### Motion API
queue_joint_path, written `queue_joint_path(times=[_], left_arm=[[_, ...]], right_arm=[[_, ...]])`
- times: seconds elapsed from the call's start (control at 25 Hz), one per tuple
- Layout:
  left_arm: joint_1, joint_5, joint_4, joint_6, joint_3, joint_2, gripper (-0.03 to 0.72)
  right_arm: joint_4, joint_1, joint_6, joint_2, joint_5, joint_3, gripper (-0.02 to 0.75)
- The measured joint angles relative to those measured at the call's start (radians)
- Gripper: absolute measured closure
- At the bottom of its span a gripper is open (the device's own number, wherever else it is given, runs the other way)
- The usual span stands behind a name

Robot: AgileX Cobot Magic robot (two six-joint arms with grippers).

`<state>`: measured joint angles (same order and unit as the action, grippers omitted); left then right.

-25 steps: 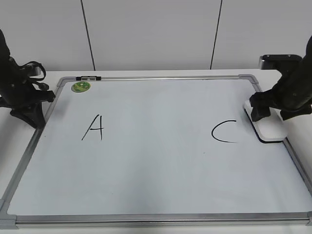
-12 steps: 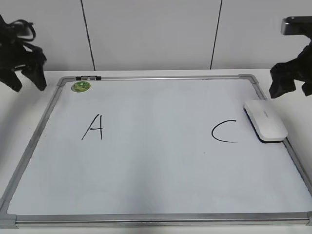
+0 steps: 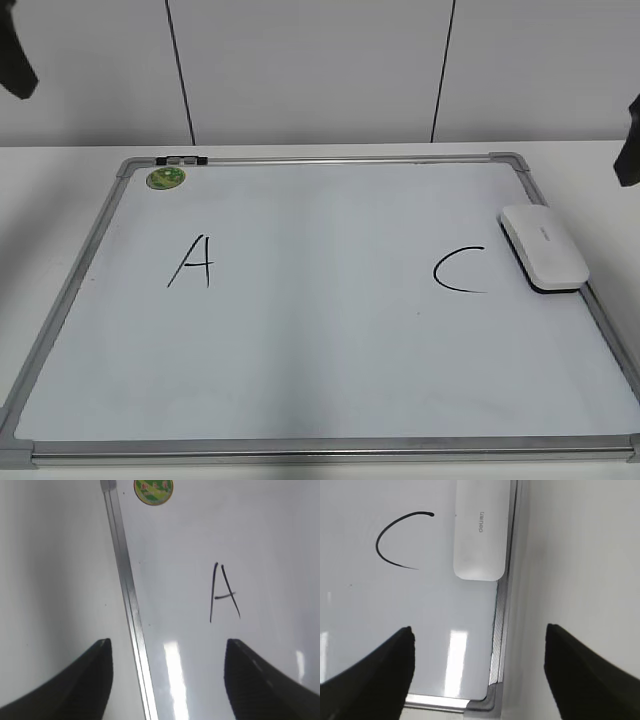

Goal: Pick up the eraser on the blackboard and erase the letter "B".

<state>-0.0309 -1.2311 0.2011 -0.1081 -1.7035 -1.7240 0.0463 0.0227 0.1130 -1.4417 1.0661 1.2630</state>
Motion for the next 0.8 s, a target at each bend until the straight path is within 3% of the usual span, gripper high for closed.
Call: queue_joint_path(times=[0.24, 0.52, 0.8], left_arm=[[-0.004, -0.008, 0.0, 0.0, 0.303, 0.351, 0.194], [-0.008, -0.017, 0.0, 0.004, 0.544, 0.679, 0.195], [-0.04, -0.021, 0.0, 0.042, 0.722, 0.917, 0.195]], right_arm=[[0.033, 0.0, 0.029, 0.168, 0.079, 0.0, 0.143], [0.034, 0.0, 0.045, 0.373, 0.151, -0.011, 0.143], [0.039, 0.0, 0.045, 0.617, 0.159, -0.249, 0.143]])
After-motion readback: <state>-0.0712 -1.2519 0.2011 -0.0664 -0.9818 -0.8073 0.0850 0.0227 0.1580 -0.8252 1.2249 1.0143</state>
